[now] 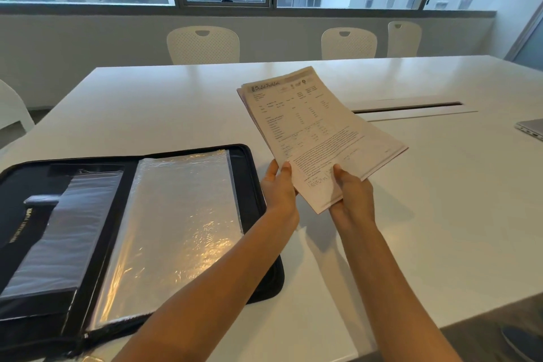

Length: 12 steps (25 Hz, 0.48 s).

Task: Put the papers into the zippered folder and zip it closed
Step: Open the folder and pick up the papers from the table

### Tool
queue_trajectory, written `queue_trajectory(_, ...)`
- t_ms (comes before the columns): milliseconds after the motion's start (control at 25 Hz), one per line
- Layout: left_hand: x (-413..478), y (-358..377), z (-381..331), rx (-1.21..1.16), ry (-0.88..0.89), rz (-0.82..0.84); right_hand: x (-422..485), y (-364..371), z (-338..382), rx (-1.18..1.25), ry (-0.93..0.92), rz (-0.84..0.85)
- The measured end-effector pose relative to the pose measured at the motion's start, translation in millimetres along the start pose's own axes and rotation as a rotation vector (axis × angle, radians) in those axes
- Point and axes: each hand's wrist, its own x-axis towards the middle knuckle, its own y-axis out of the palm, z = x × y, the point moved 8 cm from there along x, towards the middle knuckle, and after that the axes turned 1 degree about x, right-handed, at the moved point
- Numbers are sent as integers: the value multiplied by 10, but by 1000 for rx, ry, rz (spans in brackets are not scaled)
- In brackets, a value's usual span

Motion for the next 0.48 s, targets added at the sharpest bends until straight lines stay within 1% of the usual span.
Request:
queue_trajectory(160,7,-41,2,65,-4,23,49,-97,-8,-57,5,-41)
queue_trajectory(320,56,-41,26,240,-34,72,62,-178,-53,-55,51,-63)
queue_trajectory(400,100,-20,-66,398,49,133,77,-239,-29,4,55,-86)
queue_trajectory(480,150,-33,-245,669,253,152,105,-315,26,52,47,-111)
